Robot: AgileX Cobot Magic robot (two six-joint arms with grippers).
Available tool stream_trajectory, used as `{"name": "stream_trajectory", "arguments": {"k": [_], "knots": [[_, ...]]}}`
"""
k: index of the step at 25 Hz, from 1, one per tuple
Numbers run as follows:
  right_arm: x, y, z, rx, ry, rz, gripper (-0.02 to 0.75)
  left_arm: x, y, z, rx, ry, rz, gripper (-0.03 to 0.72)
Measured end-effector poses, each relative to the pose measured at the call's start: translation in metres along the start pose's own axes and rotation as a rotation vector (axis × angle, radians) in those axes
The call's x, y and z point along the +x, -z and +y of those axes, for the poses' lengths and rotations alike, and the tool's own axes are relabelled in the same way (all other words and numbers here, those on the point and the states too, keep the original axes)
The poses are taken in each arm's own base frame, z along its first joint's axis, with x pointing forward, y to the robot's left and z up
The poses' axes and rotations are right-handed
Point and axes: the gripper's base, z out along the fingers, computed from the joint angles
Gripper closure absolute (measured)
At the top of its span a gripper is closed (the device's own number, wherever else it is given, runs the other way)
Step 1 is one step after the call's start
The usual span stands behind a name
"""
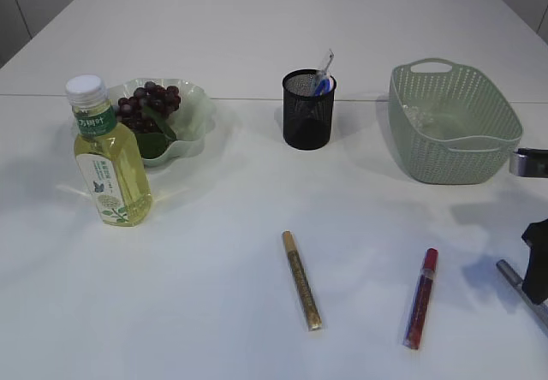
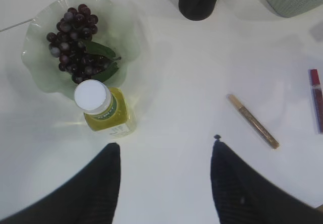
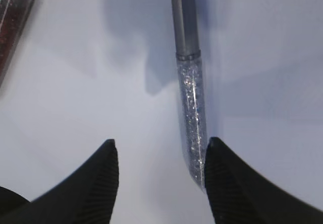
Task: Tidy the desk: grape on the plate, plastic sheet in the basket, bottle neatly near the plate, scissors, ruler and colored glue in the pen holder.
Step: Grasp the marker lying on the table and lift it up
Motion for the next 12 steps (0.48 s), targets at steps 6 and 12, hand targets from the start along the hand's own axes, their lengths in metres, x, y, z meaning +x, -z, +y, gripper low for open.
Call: {"name": "stream_trajectory", "arguments": {"k": [6,12], "knots": [[-0.005,-0.001,0.001,0.001,-0.009,-0.043,0.300,0.000,0.000,0.000,0.000,0.000,0.000,0.267],[-0.011,-0.005,0.000,0.024,-0.027,-0.082,0.300,0.000,0.000,0.000,0.000,0.000,0.000,0.267]]}}
